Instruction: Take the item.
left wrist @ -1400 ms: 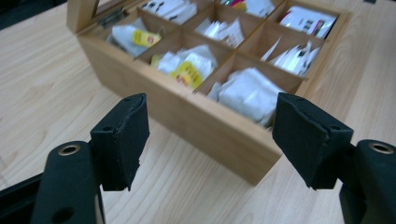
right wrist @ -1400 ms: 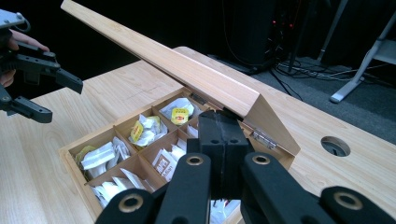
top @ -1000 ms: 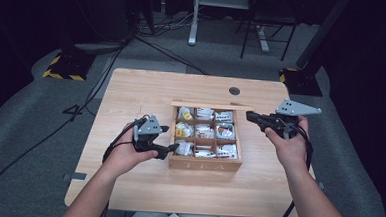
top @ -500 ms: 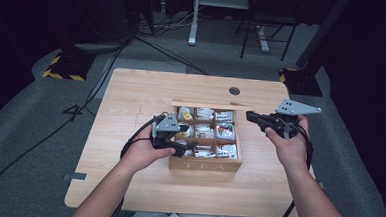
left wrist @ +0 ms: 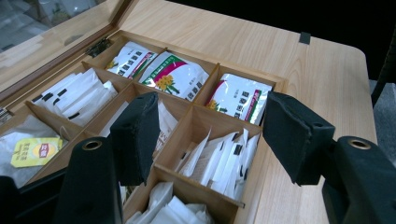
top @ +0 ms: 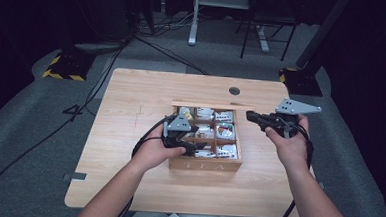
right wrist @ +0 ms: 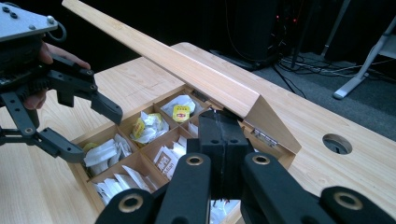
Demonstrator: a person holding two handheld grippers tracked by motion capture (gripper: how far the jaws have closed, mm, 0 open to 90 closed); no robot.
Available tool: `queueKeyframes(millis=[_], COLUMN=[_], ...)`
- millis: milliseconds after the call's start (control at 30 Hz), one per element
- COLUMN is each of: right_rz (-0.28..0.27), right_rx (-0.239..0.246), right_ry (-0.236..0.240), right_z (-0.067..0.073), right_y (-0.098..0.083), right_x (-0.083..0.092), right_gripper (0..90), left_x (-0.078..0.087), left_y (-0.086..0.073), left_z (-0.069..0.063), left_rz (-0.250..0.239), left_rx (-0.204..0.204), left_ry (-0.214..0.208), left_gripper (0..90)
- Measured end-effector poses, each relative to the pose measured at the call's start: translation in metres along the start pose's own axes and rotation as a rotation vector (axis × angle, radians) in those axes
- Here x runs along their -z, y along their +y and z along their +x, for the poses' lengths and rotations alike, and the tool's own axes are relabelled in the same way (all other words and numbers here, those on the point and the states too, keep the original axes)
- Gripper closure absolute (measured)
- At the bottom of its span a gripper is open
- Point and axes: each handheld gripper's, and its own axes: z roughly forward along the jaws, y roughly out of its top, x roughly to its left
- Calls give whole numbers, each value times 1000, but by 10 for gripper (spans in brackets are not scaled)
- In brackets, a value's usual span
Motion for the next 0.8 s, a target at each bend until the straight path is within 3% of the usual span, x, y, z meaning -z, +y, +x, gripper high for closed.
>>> queueKeyframes(millis=[333,567,667,700,800], right_rz=[-1,-2,-2,-4,-6], right_rx=[2,-1,-3,-3,-8], right_ry=[2,7,8,9,12], right_z=[-1,-1,-1,-2,-2], right_y=[1,1,1,0,0], right_x=[0,0,0,0,0], right_gripper=[900,900,900,900,900], left_x=[-13,-26,-28,-30,-35], left_y=[2,2,2,2,2], left_z=[0,0,-1,-2,-2], left_rz=[-9,-93,-86,-62,-33], left_rx=[2,29,30,43,18], left_ry=[-16,-60,-80,-81,-60], left_gripper=[406,414,420,420,398])
